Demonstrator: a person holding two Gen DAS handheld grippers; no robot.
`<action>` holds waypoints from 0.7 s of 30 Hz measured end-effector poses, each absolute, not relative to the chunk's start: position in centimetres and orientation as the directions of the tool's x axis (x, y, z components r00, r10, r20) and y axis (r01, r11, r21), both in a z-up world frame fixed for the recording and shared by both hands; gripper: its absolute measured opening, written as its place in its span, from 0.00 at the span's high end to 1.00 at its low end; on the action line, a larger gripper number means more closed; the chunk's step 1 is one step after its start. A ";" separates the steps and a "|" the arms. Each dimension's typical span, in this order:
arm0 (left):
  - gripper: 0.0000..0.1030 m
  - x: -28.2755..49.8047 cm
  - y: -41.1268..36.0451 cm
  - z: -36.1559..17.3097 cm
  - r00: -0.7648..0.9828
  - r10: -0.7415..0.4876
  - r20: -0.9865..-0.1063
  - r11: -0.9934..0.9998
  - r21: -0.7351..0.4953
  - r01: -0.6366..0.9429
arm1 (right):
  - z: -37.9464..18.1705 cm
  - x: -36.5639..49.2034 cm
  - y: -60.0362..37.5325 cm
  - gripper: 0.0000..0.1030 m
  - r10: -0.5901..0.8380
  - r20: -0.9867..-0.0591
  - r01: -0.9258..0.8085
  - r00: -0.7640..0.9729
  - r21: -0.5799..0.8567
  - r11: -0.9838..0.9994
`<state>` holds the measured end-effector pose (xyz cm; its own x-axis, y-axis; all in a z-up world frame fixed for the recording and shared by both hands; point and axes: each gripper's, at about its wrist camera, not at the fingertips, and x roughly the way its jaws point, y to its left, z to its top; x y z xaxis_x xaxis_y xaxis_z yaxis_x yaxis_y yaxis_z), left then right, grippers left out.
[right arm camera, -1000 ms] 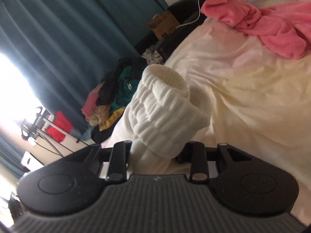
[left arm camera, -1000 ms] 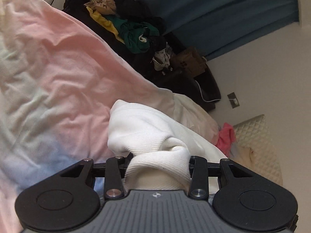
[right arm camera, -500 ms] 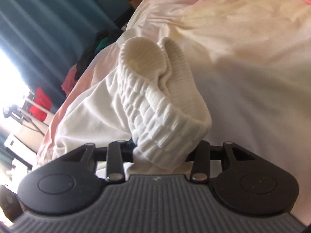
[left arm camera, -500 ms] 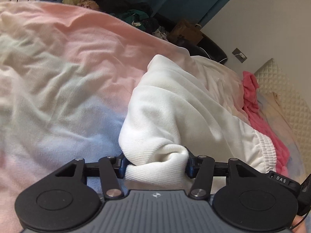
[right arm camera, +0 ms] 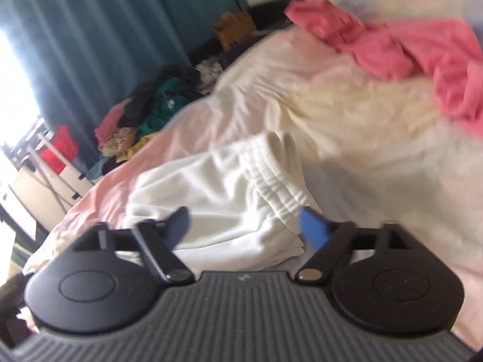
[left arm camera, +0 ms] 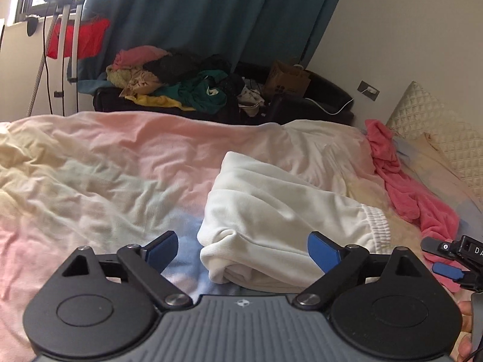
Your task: Fold clothes
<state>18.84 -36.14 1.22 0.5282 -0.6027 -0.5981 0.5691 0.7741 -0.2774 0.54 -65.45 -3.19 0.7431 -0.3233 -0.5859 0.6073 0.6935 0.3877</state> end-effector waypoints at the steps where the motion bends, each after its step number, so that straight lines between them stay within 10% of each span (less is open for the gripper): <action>1: 0.01 17.6 -35.5 2.2 0.543 -0.606 -0.581 0.774 -0.273 0.572 | -2.2 -0.1 -64.5 0.13 -0.322 -0.581 0.596 0.747 0.372 0.712; 21: 0.00 -4.1 -22.3 9.6 0.688 -0.612 -0.391 0.774 -0.117 0.622 | 5.0 -14.0 -45.3 0.13 -0.347 -0.385 0.453 0.855 0.229 0.862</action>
